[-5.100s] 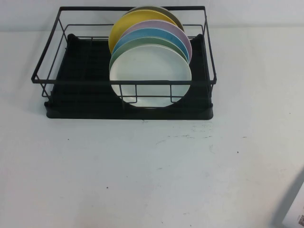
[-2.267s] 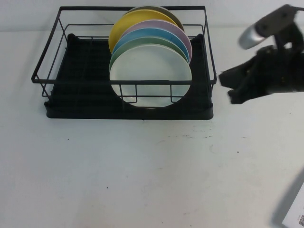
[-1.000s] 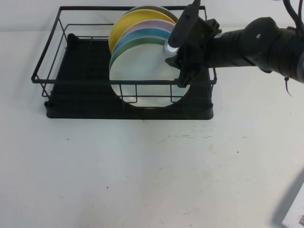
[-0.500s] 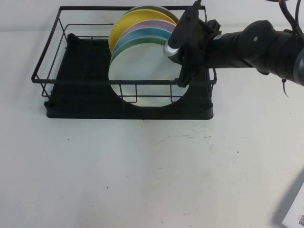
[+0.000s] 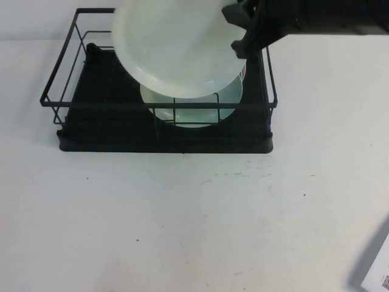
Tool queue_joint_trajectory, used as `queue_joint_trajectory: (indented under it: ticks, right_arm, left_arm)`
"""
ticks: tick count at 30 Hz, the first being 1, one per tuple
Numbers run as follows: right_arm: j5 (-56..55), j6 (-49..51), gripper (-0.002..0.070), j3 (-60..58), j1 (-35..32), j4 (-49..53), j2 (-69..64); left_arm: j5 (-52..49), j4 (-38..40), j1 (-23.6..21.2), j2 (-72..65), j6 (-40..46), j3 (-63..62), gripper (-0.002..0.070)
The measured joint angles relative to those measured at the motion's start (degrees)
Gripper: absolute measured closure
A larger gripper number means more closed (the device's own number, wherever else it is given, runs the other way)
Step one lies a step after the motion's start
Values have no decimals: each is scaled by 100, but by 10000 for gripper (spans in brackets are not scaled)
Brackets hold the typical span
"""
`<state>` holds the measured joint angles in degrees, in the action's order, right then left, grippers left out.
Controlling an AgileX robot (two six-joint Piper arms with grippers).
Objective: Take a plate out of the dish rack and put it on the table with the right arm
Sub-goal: Place the plate from the table
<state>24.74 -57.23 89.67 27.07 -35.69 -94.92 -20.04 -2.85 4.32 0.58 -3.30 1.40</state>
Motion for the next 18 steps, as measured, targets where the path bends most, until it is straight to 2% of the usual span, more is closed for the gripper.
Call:
queue_joint_trajectory:
  ticks: [7, 12, 18]
  right_arm:
    - [734, 2613, 633, -934, 343, 441, 1194]
    - [1465, 4496, 633, -1768, 462, 644, 1308]
    - [1568, 5597, 633, -2580, 462, 698, 881]
  left_arm:
    - [0, 0, 0, 0, 0, 0, 679]
    - [0, 0, 0, 0, 0, 0, 679]
    - [0, 0, 0, 0, 0, 0, 679]
